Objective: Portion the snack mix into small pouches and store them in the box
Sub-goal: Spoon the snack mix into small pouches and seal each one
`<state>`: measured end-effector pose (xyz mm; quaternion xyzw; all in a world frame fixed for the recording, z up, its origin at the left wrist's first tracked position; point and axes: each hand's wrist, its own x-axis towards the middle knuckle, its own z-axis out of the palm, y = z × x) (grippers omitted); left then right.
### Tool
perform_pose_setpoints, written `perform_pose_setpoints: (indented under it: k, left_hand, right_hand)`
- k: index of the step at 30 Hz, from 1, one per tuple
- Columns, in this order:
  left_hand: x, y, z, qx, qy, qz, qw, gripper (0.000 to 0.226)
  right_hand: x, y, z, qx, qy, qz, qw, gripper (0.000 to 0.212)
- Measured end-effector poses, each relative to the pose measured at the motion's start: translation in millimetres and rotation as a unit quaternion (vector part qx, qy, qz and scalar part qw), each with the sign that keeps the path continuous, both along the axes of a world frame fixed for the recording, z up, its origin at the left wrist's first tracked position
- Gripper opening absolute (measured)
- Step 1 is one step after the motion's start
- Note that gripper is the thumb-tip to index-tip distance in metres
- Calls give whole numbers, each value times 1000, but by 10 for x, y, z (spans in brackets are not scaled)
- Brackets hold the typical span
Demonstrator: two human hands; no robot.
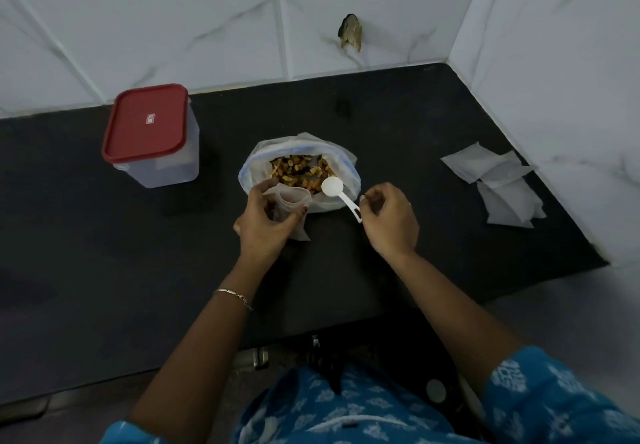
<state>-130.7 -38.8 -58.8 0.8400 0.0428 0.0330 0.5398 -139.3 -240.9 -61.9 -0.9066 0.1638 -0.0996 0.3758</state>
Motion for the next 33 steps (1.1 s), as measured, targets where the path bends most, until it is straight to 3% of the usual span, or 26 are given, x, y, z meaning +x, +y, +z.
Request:
perform_pose_setpoints:
  k: [3, 6, 10, 13, 17, 20, 23, 26, 33]
  left_hand:
    - [-56, 3, 37, -13, 1, 9, 1000, 65]
    - [-88, 43, 47, -11, 1, 9, 1000, 66]
    - [-114, 111, 79, -8, 7, 15, 1000, 70]
    - [-166, 186, 151, -6, 6, 23, 1000, 71]
    - [-225, 359, 273, -46, 1, 27, 999, 74]
    - [-233, 552, 438, -124, 0, 29, 992, 73]
    - [-205, 723, 634, -199, -19, 40, 979, 48]
    - [-129, 842, 783, -215, -44, 55, 974, 26]
    - [52, 869, 1160, -210, -106, 80, 969, 24]
  right_hand:
    - [-6, 94, 106, 9, -92, 151, 984, 29]
    - [88, 252, 315, -31, -55, 334, 940, 47]
    - [280, 414, 496, -191, -11, 412, 891, 32]
    - [355, 513, 579, -196, -3, 439, 877, 17]
    - [452, 649, 694, -147, -31, 473, 868, 10]
    - [524, 741, 854, -101, -43, 488, 866, 13]
    - [585, 860, 1063, -44, -48, 491, 869, 10]
    - [639, 975, 1201, 10, -75, 480, 874, 9]
    - [717, 1090, 1381, 235, -125, 379, 886, 21]
